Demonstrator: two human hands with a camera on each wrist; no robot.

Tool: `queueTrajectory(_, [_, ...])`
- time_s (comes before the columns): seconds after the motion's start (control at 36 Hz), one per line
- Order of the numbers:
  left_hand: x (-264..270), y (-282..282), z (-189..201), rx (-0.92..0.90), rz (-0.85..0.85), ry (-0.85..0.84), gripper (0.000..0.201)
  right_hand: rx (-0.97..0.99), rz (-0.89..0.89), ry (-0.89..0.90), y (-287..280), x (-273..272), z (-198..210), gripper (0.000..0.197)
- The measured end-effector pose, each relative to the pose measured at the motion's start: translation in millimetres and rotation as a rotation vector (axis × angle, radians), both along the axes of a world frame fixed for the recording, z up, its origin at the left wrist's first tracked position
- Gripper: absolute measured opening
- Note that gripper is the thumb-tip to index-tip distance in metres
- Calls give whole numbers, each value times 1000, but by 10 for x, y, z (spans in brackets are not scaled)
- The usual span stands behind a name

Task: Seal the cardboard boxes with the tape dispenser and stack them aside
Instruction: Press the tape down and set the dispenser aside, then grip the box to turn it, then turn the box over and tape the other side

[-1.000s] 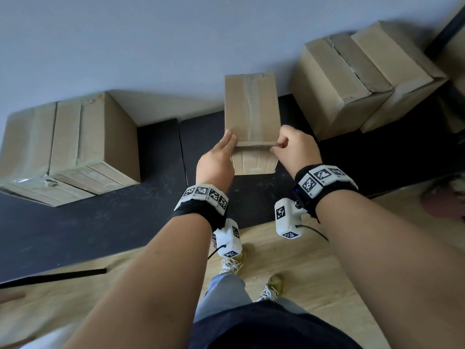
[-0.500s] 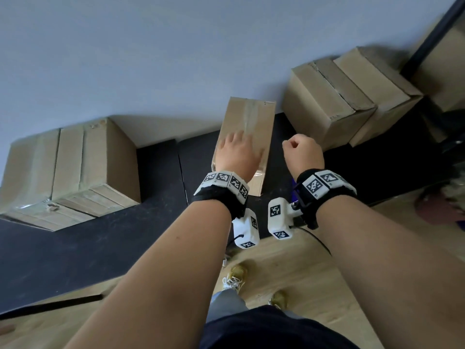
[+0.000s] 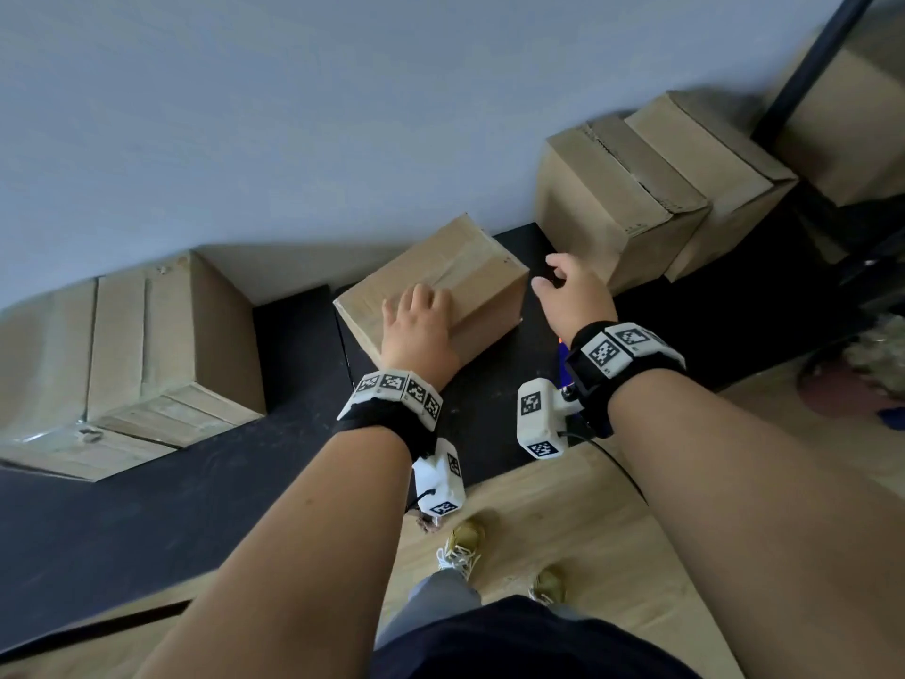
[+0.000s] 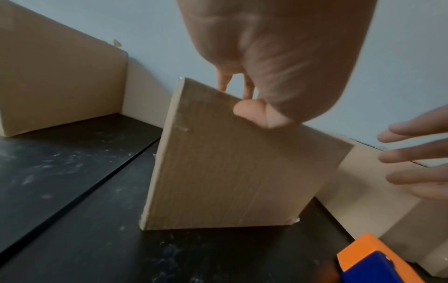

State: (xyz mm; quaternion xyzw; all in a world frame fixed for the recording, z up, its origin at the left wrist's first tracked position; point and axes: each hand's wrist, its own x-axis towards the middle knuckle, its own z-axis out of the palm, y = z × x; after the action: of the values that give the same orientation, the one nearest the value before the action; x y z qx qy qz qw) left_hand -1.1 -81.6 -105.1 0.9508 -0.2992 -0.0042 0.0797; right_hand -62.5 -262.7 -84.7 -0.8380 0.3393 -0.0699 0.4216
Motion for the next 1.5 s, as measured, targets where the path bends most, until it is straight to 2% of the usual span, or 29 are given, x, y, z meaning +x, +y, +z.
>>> queueTrajectory(0.14, [-33, -42, 38, -99, 39, 20, 27, 26, 43, 17, 140, 32, -71, 39])
queueTrajectory(0.25, [-49, -116, -26, -99, 39, -5, 27, 1, -12, 17, 170, -25, -114, 34])
queueTrajectory(0.33, [-75, -188, -78, -70, 22, -34, 36, -5, 9, 26, 146, -108, -143, 35])
queueTrajectory(0.5, [-122, -386, -151, 87, 14, 129, 60, -27, -102, 92, 0, -330, -338, 27])
queueTrajectory(0.58, [-135, -448, -170, 134, 30, 133, 65, -87, -149, 221, -97, -452, -475, 24])
queueTrajectory(0.69, [-166, -474, -202, 156, 37, 93, 65, -49, -189, 401, -150, -546, -720, 26])
queueTrajectory(0.78, [-186, -464, -244, 161, 44, 60, 66, -50, -153, 494, -163, -580, -869, 29])
queueTrajectory(0.83, [-179, -464, -258, 168, 47, 47, 66, -49, -53, 453, -180, -553, -942, 33])
queueTrajectory(0.86, [-172, -469, -263, 168, 48, 42, 66, -37, -11, 430, -183, -523, -963, 42])
queueTrajectory(0.92, [-163, -481, -278, 167, 55, 37, 66, -31, 8, 458, -177, -451, -972, 55])
queueTrajectory(1.03, [-169, -502, -293, 170, 64, 33, 66, -37, -6, 603, -133, -381, -1006, 67])
queueTrajectory(1.11, [-189, -498, -282, 172, 66, 33, 65, -4, -10, 639, -129, -322, -1007, 65])
queueTrajectory(1.17, [-204, -494, -268, 168, 67, 32, 65, 12, -14, 675, -129, -308, -986, 56])
queueTrajectory(1.25, [-212, -497, -255, 168, 69, 23, 65, 52, -3, 663, -112, -344, -927, 46])
queueTrajectory(1.36, [-230, -510, -231, 146, 78, 20, 64, 61, -65, 668, -104, -361, -742, 51])
queueTrajectory(1.5, [-255, -551, -186, 55, 122, 44, 61, 156, -159, 503, -214, -511, -476, 52])
